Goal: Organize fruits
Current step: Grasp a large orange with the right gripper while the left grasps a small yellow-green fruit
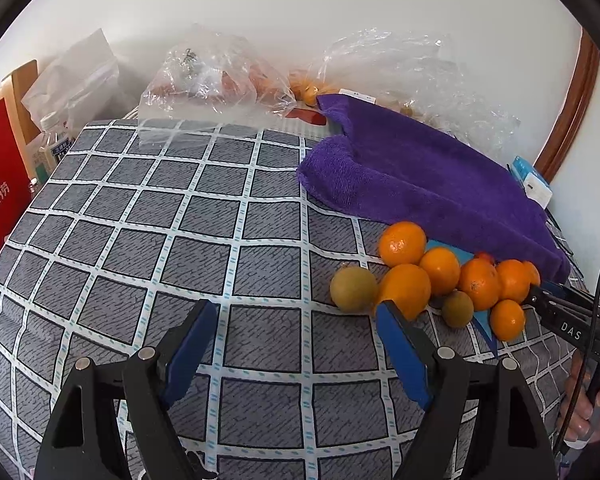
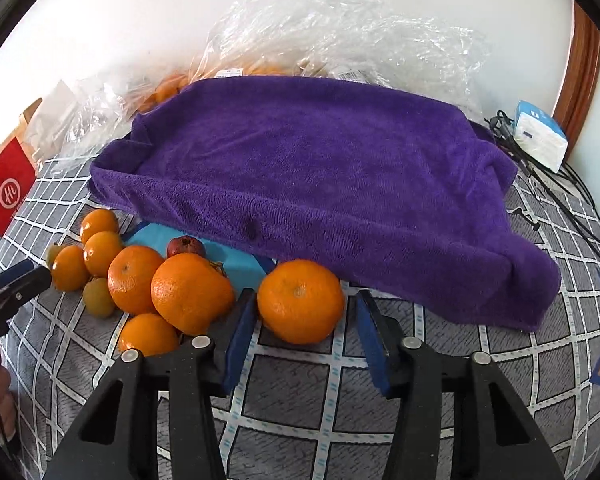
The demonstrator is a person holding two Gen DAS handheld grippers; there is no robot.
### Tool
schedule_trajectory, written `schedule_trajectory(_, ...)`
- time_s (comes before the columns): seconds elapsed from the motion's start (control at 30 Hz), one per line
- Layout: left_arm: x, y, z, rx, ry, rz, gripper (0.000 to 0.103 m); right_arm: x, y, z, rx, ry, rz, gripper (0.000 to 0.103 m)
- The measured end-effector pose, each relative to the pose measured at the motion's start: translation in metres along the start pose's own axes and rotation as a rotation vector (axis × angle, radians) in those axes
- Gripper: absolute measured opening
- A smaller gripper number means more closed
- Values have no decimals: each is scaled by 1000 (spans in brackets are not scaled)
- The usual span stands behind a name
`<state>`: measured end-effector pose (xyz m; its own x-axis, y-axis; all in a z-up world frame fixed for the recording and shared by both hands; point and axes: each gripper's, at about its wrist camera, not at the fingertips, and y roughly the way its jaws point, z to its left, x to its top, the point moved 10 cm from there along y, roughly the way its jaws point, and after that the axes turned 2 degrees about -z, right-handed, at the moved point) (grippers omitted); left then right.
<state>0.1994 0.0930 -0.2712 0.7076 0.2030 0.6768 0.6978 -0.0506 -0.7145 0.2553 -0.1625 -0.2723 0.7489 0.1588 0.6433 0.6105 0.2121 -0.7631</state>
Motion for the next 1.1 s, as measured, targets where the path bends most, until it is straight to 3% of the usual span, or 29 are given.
schedule_trajectory(0.47, 4, -7, 3, -25, -56, -39, 80, -24, -34, -32, -57, 85, -48, 40)
schedule_trajectory(0.7, 6, -10, -9, -71, -15, -43, 80, -42, -41, -48, -78, 139, -49, 40)
schedule_trajectory(0.9, 3, -10, -28, -117, 17, 4, 79, -49, -46, -56, -83, 148, -56, 40)
schedule_trajectory(1.1, 14, -12, -32, -76, 40, -22, 79, -50, -46, -58, -61, 163, -60, 40)
